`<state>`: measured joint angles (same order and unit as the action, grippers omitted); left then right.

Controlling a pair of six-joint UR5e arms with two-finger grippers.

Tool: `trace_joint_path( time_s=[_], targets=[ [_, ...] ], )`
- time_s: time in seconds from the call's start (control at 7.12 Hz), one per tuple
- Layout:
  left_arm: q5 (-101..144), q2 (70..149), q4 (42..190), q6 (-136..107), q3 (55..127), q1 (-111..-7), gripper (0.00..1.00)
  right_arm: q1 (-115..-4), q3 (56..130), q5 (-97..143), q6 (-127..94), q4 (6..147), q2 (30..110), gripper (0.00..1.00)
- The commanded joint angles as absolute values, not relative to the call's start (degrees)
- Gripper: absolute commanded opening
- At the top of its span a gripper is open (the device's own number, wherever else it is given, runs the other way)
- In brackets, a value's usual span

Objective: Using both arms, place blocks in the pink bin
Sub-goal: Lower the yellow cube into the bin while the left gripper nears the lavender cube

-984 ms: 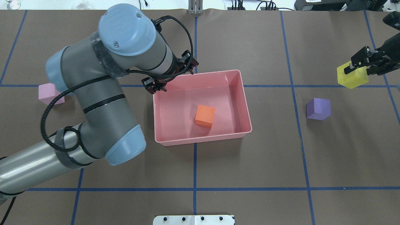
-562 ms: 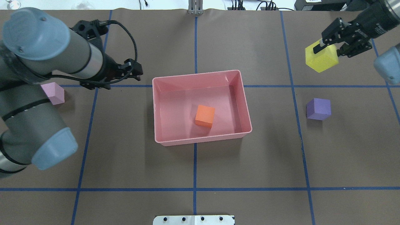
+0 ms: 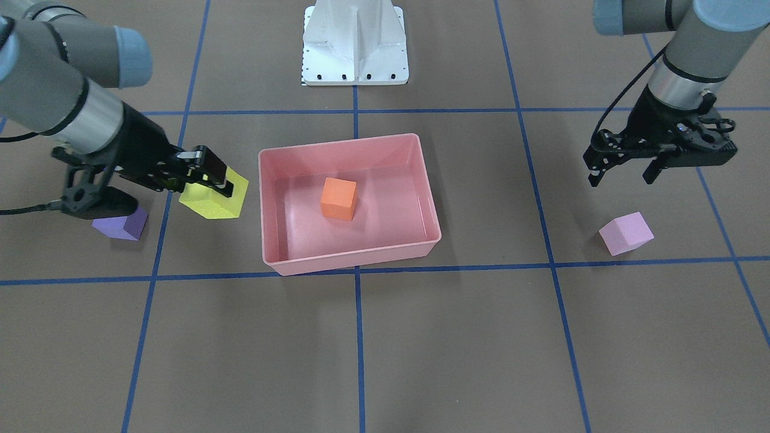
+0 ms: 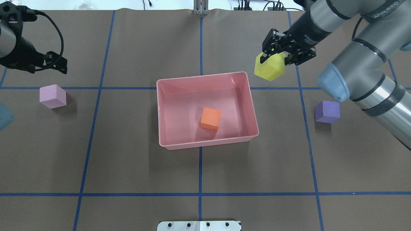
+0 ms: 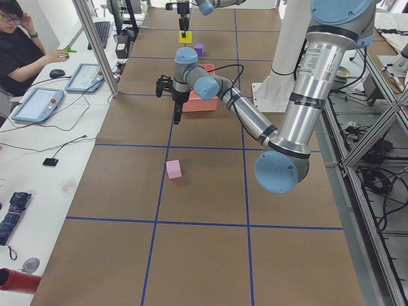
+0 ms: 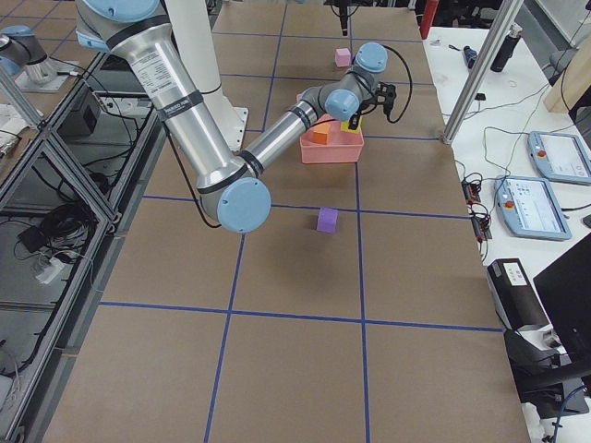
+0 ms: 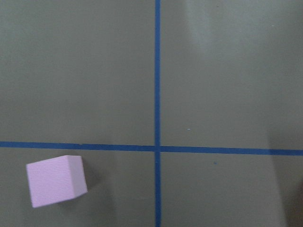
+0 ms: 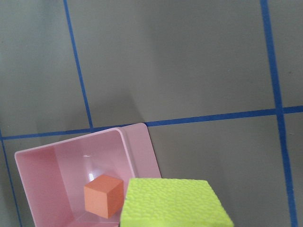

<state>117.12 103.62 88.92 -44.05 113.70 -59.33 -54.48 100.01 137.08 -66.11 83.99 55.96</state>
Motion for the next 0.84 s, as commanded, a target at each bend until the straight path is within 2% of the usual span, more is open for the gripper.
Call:
trace_joint_path(
  time_s=[0.0, 0.28, 0.7],
  targets=[
    [117.1, 100.0, 91.4, -38.9, 111.8, -60.7, 1.00, -45.9, 99.8, 126.5, -66.5, 93.9, 48.3, 0.00],
    [116.9, 96.5, 106.2, -39.7, 103.6, -60.9, 1.00, -42.9, 99.6, 122.3, -66.5, 93.9, 48.1, 0.00],
    [116.4, 97.2, 114.9, -43.8, 94.8, -60.6, 1.00, -40.7, 98.7, 118.0, -65.8, 93.6, 47.5, 0.00]
  ],
)
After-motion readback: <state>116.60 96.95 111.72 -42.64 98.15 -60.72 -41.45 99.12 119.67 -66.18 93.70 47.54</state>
